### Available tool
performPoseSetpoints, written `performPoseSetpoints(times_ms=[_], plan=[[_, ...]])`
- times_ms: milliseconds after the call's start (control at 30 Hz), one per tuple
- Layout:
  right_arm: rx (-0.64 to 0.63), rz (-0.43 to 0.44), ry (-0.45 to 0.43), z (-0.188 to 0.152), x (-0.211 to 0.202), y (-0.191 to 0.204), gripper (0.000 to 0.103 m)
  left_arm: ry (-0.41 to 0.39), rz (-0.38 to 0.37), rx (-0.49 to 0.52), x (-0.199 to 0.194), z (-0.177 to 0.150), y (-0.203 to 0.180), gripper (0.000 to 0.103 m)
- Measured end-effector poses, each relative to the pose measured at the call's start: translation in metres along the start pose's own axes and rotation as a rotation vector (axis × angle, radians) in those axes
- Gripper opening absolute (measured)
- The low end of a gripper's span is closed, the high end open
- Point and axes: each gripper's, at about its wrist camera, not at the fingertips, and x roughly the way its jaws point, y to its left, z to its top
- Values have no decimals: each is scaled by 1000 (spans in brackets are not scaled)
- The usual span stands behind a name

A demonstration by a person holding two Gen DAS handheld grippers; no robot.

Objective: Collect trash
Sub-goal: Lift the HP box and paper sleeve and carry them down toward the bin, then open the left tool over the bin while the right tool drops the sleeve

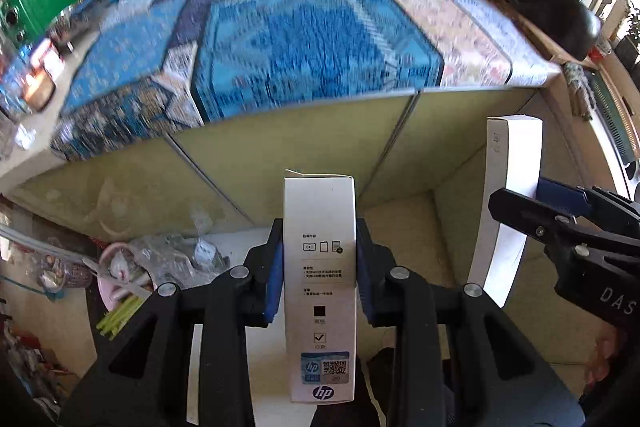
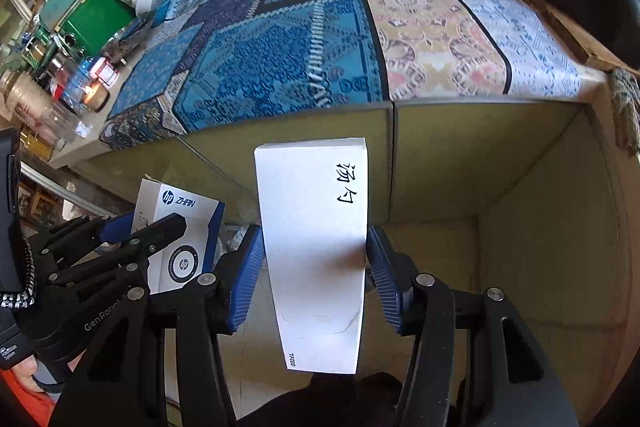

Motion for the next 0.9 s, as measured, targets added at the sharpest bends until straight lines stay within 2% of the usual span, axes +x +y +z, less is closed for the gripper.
performPoseSetpoints(times_ms=[167, 367, 733, 900], plan=[[32, 17, 69, -15, 52, -36, 49, 73, 5, -59, 61, -23, -5, 31], [40, 35, 137, -36, 148, -78, 49, 134, 13, -169, 170, -56, -2, 31], [73, 38, 176, -97, 375, -125, 49, 138, -20, -390, 378, -121, 45, 31], [90, 42, 188, -131, 448, -132, 49, 134, -53, -471, 447, -150, 60, 31]])
